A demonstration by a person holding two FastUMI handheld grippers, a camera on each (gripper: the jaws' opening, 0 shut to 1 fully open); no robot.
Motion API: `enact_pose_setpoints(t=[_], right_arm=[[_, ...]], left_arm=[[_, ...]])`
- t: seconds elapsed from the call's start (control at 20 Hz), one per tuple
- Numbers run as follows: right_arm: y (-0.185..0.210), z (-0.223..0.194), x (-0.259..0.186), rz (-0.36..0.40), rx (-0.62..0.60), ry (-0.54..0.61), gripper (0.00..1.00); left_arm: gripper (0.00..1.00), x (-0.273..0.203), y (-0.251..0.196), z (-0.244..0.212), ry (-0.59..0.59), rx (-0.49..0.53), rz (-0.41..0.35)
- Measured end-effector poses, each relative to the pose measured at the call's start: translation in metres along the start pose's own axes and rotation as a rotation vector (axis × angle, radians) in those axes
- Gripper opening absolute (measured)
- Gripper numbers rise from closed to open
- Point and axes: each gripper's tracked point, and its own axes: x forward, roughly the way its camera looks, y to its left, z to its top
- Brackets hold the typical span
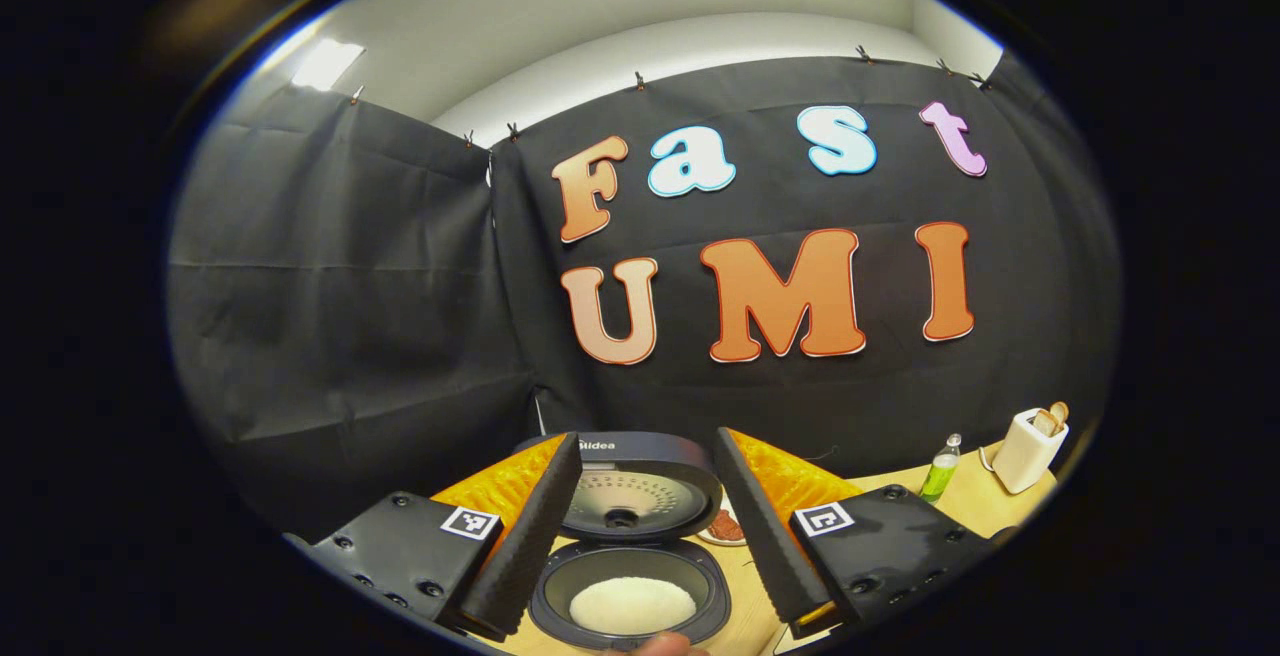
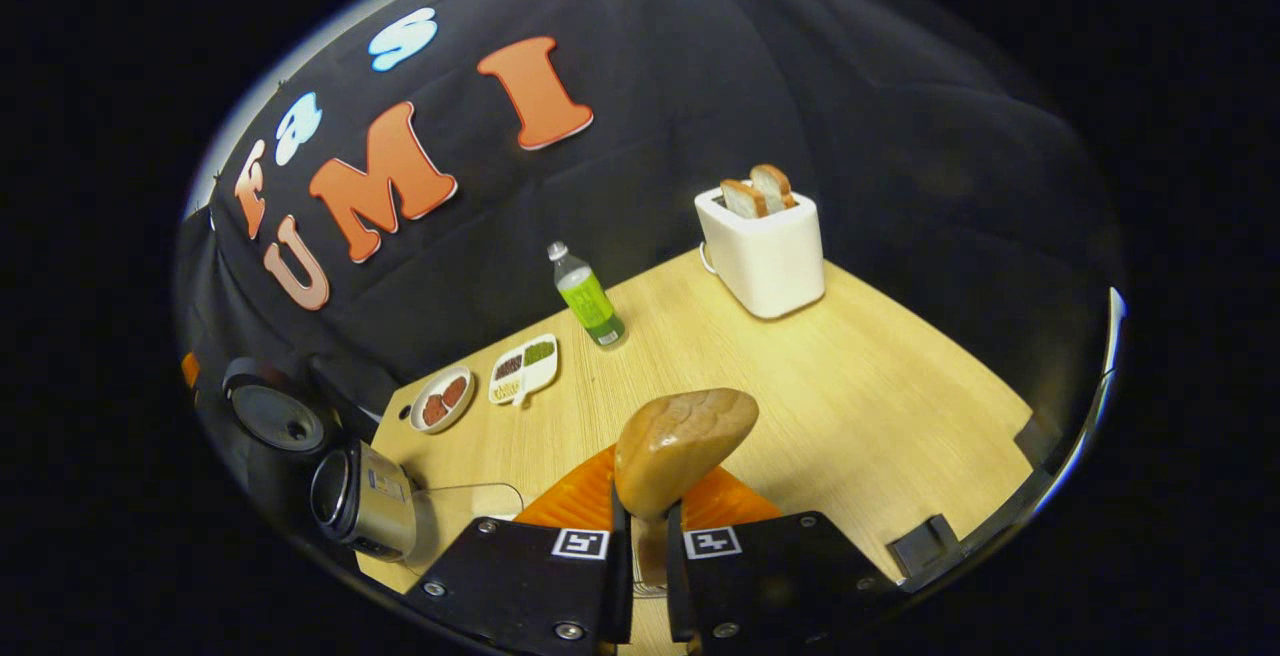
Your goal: Close the left gripper, press the button to open the rice cooker; take a wooden spoon from the chopstick holder with the right hand, scoop a spoonful of rice and pour it into the rice cooker, then put the wooden spoon back into the chopstick holder.
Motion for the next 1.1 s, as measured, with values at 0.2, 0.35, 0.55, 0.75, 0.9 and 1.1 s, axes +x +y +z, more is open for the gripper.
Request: enact_pose_setpoints(t=[0.2, 0.35, 0.55, 0.75, 0.9, 1.1], right_arm=[[0.058, 0.025, -0.015, 0.107, -0.001, -0.046, 0.13], [0.118, 0.010, -0.014, 0.216, -0.004, -0.014, 0.13], [0.159, -0.043, 0.008, 0.232, -0.123, 0.048, 0.13], [0.162, -0.068, 0.024, 0.166, -0.275, 0.018, 0.13], [0.154, -0.081, 0.032, 0.096, -0.419, -0.021, 0.13], [0.148, -0.100, 0.044, 0.024, -0.478, -0.033, 0.13]], left_arm=[[0.94, 0.006, 0.019, -0.009, 0.005, -0.020, 0.007], [0.96, 0.013, 0.037, -0.022, 0.027, -0.040, 0.016], [0.93, 0.018, 0.064, -0.030, 0.032, -0.032, 0.028], [0.87, 0.019, 0.090, -0.046, 0.063, -0.015, 0.041], [0.87, 0.021, 0.106, -0.059, 0.093, -0.026, 0.054], [0.92, 0.026, 0.120, -0.072, 0.120, -0.021, 0.052]])
